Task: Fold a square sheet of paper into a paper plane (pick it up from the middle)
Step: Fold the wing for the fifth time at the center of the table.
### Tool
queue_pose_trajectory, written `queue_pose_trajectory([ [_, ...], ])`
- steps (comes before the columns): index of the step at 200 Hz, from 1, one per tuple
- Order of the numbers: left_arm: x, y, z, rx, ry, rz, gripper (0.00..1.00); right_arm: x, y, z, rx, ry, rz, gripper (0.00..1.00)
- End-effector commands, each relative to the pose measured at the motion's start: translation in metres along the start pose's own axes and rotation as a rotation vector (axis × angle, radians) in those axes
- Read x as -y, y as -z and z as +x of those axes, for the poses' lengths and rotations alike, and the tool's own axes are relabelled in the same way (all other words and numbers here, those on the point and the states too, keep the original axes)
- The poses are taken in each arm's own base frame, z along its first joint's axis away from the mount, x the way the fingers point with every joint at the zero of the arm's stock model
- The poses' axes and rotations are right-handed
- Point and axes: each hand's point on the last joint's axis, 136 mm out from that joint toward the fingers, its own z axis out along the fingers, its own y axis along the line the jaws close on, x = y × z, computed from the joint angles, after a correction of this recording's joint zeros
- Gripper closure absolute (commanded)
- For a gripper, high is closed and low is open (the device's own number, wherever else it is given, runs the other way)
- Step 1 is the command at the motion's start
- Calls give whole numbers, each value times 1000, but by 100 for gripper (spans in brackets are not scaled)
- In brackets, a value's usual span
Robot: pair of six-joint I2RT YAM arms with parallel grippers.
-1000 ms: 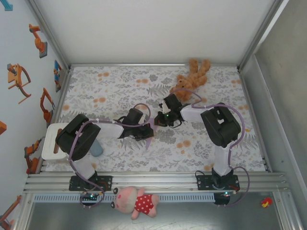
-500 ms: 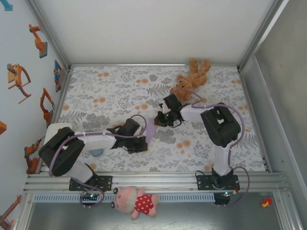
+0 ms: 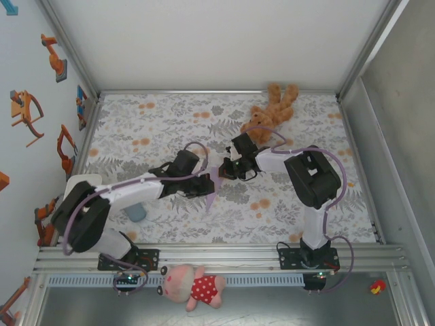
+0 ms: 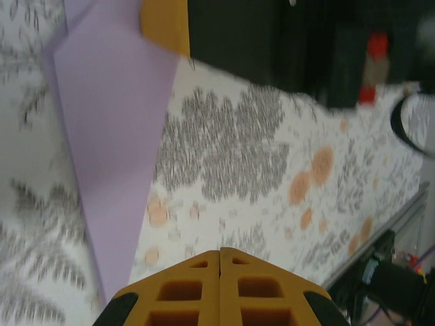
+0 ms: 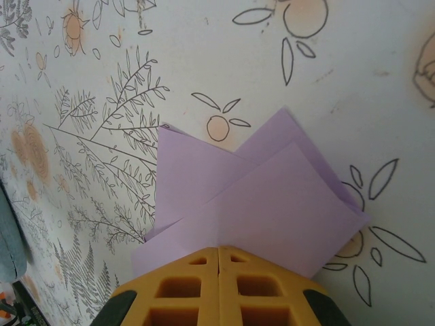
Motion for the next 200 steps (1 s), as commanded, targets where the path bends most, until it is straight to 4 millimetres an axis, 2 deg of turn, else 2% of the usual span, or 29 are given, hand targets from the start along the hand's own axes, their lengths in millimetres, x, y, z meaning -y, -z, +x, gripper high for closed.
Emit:
queue_pose_trajectory([
  [1,-5,-18,-18,10,-8,-9,98,58,-17,20,-29,-75,201,100],
  [23,-10,-34,-29,9,23,-6,98,55,-17,18,-27,-71,188,100],
  [62,-35,-54,-16,-35,77,-37,99,53,-16,19,-25,-66,182,100],
  [144,-74,-59,15,-93,141,-116,100,42,-11,11,23,-27,131,100],
  [200,-86,-57,26,-113,170,-153,100,38,-6,0,60,6,110,100],
])
